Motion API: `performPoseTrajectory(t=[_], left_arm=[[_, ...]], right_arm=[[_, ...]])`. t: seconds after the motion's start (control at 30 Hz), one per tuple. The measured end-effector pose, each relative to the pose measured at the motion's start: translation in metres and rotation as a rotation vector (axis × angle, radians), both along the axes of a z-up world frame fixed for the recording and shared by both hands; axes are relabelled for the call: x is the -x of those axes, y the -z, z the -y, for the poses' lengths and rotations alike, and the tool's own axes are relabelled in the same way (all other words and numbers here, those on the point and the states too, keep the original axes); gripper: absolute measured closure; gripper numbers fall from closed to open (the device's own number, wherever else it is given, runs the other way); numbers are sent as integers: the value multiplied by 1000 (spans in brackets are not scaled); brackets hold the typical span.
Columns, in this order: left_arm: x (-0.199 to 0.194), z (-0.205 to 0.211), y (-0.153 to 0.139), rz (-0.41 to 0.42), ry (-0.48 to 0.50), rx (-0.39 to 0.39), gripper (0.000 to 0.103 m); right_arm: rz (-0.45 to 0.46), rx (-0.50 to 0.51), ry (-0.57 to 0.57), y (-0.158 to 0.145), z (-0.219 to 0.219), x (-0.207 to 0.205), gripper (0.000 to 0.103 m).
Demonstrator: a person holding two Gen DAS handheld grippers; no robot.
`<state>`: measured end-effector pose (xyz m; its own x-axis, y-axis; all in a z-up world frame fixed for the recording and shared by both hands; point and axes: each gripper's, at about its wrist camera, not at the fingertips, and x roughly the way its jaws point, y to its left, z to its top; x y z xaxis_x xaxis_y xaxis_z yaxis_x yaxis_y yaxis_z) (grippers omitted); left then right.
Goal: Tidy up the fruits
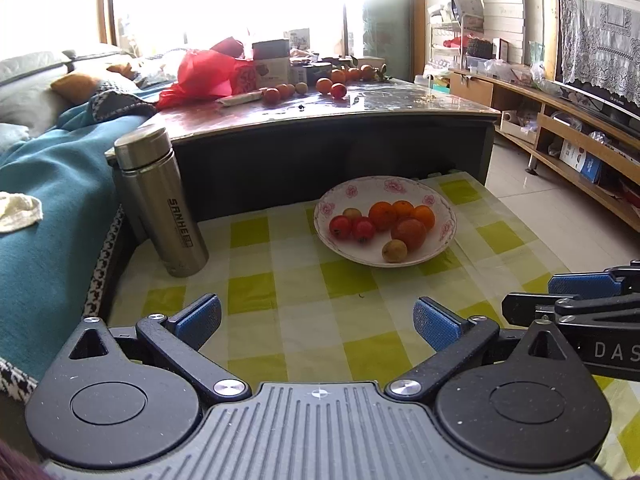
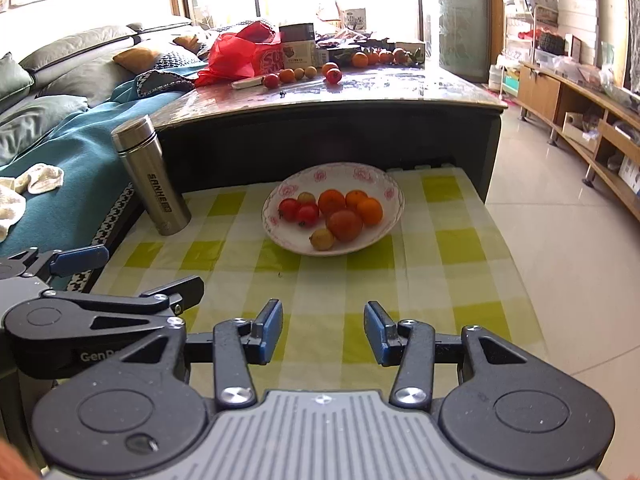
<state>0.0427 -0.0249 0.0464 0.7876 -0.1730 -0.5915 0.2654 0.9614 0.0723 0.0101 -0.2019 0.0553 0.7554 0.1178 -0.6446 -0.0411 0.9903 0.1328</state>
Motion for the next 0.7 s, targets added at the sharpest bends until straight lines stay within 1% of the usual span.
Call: performPoseTrajectory(t=[0.17, 0.37, 0.53, 0.7], left_arm=[[15, -3, 2, -8, 5, -15, 0], [30, -6, 7, -22, 2, -37, 0], [42, -11, 13, -60, -10, -38, 0], [53, -12, 20, -83, -16, -60, 0]], right_arm=[[-11, -15, -1, 1, -3, 13, 53], [-31, -4, -17, 7, -9, 28, 53], [-62, -11, -21, 13, -13, 41, 53], [-87, 5, -31, 20, -19, 51, 53]])
